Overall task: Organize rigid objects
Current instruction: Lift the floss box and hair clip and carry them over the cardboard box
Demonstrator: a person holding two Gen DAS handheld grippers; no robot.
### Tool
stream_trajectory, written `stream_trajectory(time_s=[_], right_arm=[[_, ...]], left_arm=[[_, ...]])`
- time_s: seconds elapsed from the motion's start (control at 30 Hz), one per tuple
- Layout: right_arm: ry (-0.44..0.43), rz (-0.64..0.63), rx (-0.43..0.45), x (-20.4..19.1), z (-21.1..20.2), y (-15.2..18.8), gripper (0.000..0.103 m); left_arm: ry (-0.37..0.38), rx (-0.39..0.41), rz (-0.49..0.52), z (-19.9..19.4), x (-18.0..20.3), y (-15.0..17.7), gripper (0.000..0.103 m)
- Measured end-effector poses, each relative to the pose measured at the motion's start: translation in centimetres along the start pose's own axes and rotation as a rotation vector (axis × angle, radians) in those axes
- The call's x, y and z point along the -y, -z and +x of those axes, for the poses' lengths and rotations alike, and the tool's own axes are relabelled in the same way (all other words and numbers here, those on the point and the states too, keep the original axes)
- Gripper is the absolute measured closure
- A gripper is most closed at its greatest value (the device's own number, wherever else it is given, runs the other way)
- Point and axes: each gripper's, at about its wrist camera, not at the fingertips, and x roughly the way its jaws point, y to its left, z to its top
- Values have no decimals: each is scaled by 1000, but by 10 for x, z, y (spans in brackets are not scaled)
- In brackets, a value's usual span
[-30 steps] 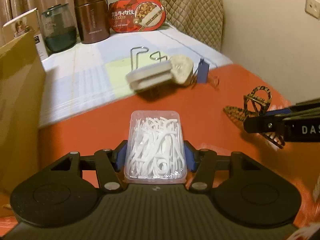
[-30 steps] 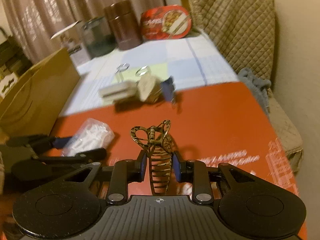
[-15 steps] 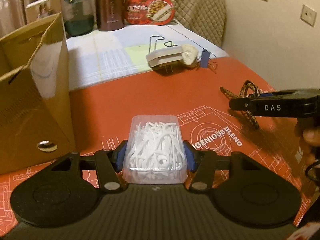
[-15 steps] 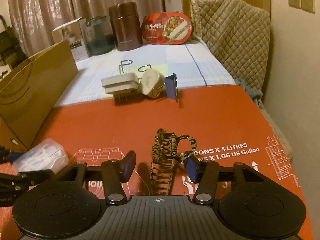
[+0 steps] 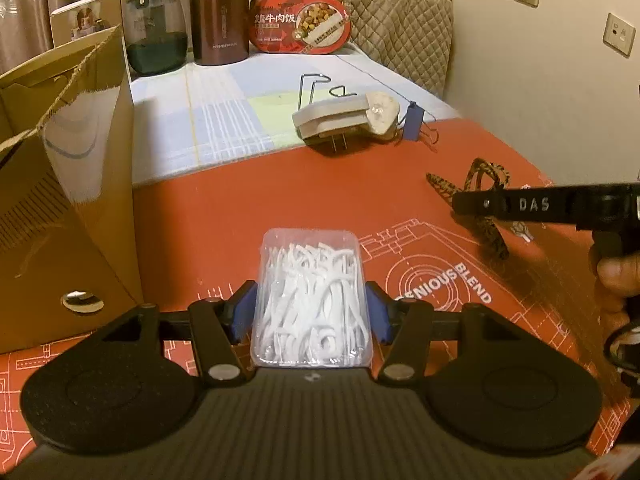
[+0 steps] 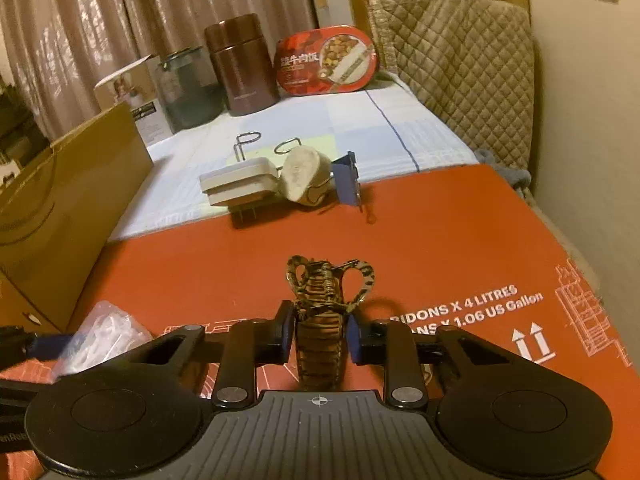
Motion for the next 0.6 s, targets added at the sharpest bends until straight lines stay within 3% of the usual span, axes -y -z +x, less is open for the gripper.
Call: stream_trajectory(time_s=[0.4, 0.6], right_arm=[[18, -75, -12, -14, 2, 1, 80], [-16, -64, 20, -25, -10, -11, 80]], left_arm=[[-29, -25, 30, 9, 3, -3, 50], [-42, 24, 28, -5, 1, -9, 51]])
